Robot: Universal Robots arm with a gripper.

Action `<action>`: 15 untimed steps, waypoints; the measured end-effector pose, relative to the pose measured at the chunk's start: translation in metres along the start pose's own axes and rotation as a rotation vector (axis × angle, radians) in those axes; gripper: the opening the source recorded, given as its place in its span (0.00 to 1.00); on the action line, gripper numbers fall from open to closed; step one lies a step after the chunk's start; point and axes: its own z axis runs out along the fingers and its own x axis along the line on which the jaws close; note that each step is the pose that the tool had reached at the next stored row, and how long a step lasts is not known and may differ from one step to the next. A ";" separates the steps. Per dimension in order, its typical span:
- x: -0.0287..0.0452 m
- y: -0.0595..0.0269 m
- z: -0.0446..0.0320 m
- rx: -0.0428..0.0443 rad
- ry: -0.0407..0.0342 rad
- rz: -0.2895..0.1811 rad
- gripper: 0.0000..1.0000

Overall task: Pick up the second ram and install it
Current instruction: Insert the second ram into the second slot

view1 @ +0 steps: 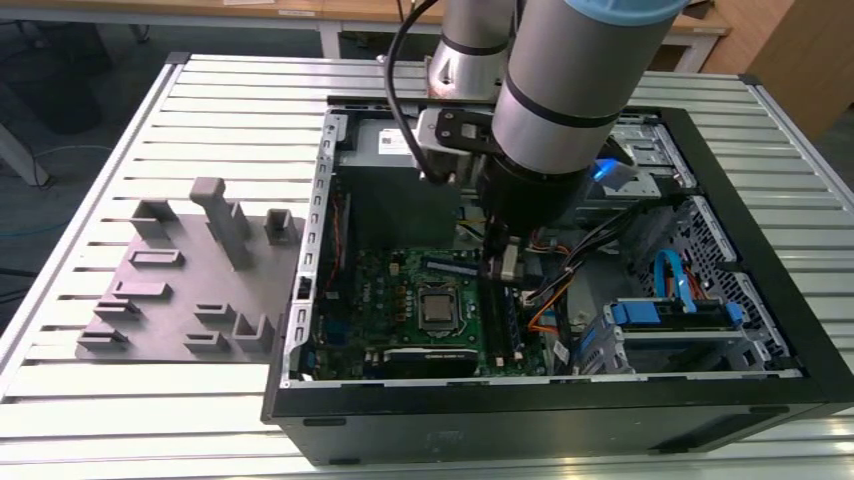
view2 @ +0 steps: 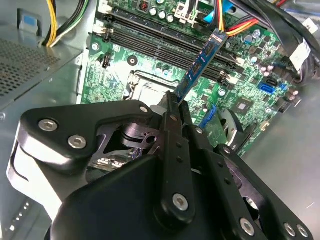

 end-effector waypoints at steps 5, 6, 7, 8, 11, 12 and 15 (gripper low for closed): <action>0.0000 0.0000 0.0000 0.0010 -0.0034 0.053 0.11; 0.0000 0.0000 0.0000 0.0012 -0.0040 0.062 0.11; 0.0000 0.0000 0.0000 0.0014 -0.0045 0.071 0.11; 0.0000 0.0000 0.0000 0.0015 -0.0051 0.080 0.11; 0.0000 0.0000 0.0000 0.0021 -0.0069 0.109 0.11; 0.0000 0.0000 0.0000 0.0023 -0.0074 0.117 0.11; 0.0000 0.0000 0.0001 0.0028 -0.0091 0.143 0.11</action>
